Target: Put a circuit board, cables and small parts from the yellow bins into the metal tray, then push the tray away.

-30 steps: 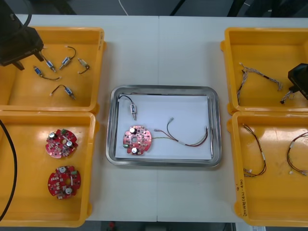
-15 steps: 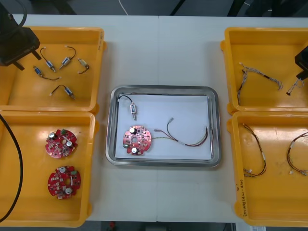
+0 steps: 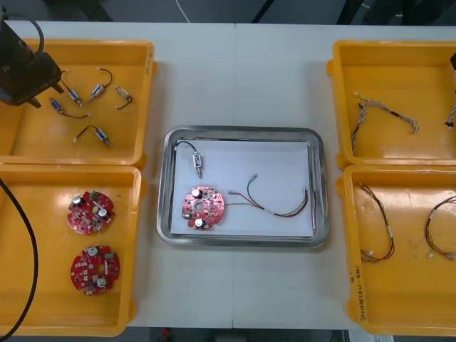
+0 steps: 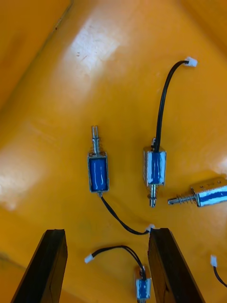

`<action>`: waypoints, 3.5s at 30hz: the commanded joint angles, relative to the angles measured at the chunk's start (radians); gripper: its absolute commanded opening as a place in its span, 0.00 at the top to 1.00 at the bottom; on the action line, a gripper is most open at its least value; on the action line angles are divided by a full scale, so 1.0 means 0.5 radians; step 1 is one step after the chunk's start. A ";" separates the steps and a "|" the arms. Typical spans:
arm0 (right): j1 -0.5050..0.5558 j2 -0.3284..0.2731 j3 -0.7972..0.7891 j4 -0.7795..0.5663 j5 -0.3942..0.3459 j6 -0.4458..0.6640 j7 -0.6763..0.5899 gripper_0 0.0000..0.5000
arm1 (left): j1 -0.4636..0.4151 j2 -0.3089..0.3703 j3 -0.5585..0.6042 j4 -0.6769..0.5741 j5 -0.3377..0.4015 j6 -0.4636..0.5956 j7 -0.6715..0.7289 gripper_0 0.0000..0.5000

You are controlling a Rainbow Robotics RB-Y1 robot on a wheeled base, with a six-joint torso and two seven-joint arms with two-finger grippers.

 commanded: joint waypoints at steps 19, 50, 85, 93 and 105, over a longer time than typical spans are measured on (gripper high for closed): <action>0.422 -0.121 0.235 -1.213 -0.539 0.023 0.580 1.00 | -0.118 -0.039 -0.135 0.339 -0.026 -0.505 -0.196 0.00; 0.312 0.017 1.072 -1.799 -0.978 0.023 1.291 1.00 | -0.112 -0.092 -0.202 0.486 -0.054 -0.652 -0.199 1.00; 0.340 0.318 1.716 -1.111 -0.539 -0.534 2.009 1.00 | 0.124 0.056 -0.131 -0.762 0.023 0.452 -0.159 1.00; 0.392 0.333 1.827 -1.019 -0.484 -0.804 1.972 1.00 | 0.250 -0.015 -0.135 -1.152 0.053 0.664 -0.113 1.00; 0.432 0.336 1.851 -1.019 -0.506 -0.666 1.942 0.16 | 0.302 -0.181 -0.223 -1.508 0.059 0.848 0.046 1.00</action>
